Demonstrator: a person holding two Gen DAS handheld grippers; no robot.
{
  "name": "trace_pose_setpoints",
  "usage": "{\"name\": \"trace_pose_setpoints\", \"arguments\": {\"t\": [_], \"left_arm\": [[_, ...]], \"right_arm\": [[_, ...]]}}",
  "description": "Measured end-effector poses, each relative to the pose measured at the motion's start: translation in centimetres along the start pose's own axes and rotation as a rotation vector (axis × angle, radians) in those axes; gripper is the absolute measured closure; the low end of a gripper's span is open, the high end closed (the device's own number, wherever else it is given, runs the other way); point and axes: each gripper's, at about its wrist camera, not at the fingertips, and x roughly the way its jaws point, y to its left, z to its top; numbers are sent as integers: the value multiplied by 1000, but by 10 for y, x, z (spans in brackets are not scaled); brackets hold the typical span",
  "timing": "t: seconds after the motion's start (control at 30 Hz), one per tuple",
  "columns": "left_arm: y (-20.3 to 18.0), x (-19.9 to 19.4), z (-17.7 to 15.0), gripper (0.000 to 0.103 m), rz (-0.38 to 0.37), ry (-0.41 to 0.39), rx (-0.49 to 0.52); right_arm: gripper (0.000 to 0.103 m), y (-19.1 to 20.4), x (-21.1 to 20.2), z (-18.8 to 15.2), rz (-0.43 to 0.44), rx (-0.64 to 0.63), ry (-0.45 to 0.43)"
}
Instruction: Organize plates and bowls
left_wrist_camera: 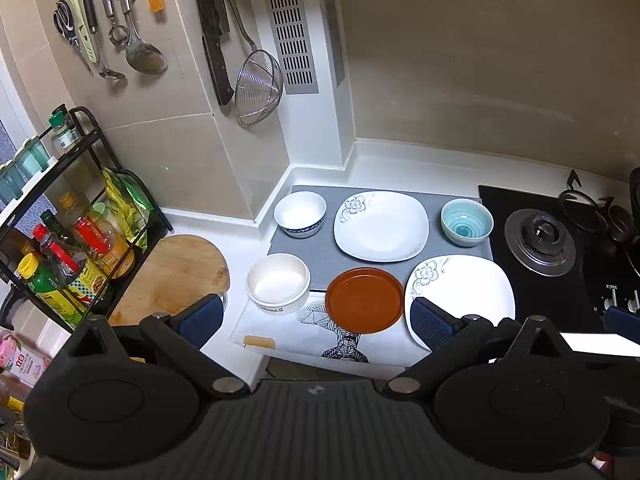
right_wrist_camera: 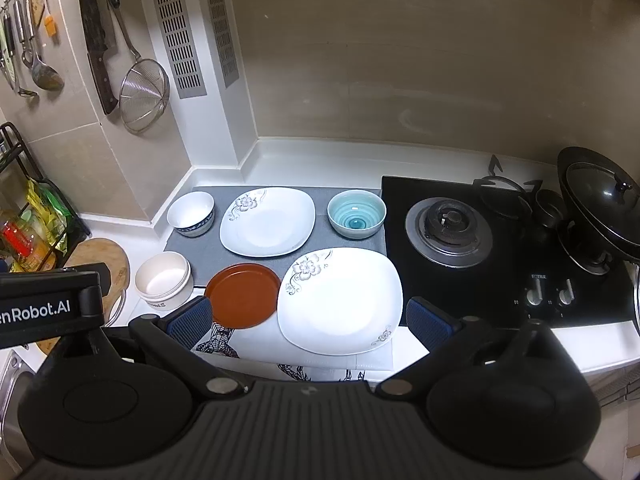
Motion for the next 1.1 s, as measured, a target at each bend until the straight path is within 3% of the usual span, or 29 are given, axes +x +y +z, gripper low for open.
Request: {"name": "trace_pose_setpoints", "arguments": {"t": [1.1], "left_arm": [[-21, -8, -13, 2, 25, -15, 30]], "right_arm": [[0, -15, -5, -15, -3, 12, -3]]}}
